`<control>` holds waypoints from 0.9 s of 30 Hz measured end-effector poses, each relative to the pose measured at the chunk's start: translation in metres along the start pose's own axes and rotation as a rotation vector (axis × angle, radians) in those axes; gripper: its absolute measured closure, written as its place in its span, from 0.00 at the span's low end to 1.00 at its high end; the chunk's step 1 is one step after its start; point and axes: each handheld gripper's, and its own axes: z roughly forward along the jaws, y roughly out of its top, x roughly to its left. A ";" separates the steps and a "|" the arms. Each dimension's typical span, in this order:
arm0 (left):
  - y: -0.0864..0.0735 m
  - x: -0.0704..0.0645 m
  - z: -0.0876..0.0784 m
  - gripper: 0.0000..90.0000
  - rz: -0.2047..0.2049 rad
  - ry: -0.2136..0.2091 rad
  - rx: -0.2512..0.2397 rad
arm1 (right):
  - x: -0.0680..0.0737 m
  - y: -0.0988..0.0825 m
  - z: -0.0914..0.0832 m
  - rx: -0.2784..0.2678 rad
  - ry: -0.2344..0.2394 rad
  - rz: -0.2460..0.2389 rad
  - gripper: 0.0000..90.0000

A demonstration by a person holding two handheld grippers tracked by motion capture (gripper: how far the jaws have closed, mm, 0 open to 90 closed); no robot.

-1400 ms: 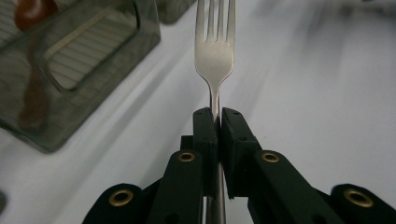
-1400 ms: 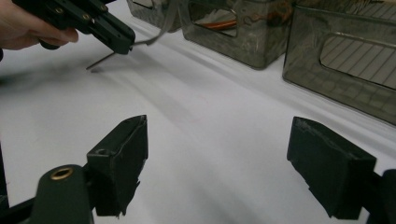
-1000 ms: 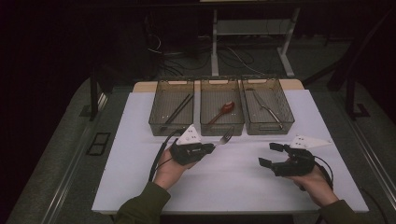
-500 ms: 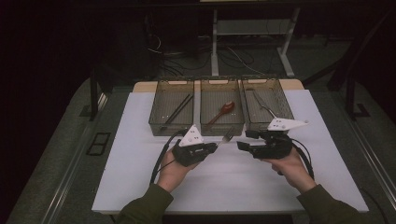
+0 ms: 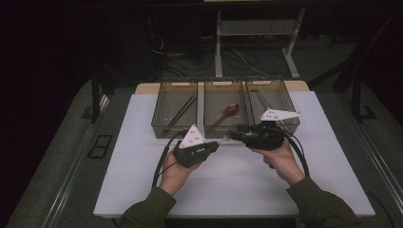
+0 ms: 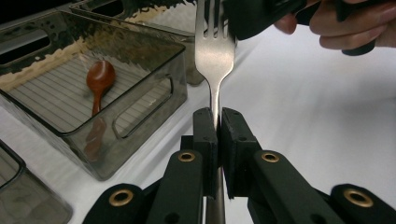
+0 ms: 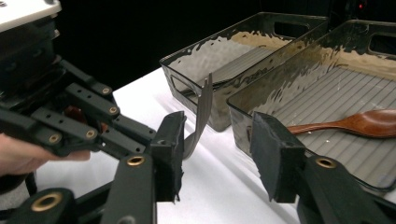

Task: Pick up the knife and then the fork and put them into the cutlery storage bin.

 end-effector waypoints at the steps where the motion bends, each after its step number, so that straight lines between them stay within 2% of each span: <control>1: 0.000 0.000 0.000 0.94 0.000 0.003 0.000 | 0.000 0.001 0.002 0.001 0.003 0.006 0.63; 3: 0.000 -0.001 0.000 0.94 0.001 0.010 0.000 | 0.000 0.001 0.007 0.003 0.016 0.011 0.69; 8: 0.000 -0.001 0.001 0.94 0.002 0.017 0.000 | 0.002 0.004 0.012 -0.010 0.035 0.018 0.90; 12: -0.001 -0.001 0.004 0.93 -0.025 -0.008 -0.011 | 0.004 0.006 0.011 -0.018 0.028 0.015 0.96; 15: -0.001 -0.001 0.007 0.86 -0.039 -0.030 -0.007 | 0.003 0.007 0.007 -0.015 0.022 0.004 0.97; 17: -0.003 0.000 0.005 0.81 -0.043 -0.026 0.004 | 0.000 0.008 0.000 -0.014 0.001 -0.001 0.97; 20: -0.009 0.003 0.001 0.72 -0.066 -0.043 0.016 | -0.009 0.012 -0.014 -0.028 -0.033 -0.006 0.97; 24: -0.023 0.009 -0.011 0.57 -0.080 -0.062 0.048 | -0.023 0.019 -0.036 -0.039 -0.092 -0.007 0.97; 27: -0.034 0.015 -0.024 0.51 -0.110 -0.078 0.047 | -0.033 0.025 -0.051 -0.044 -0.126 -0.009 0.97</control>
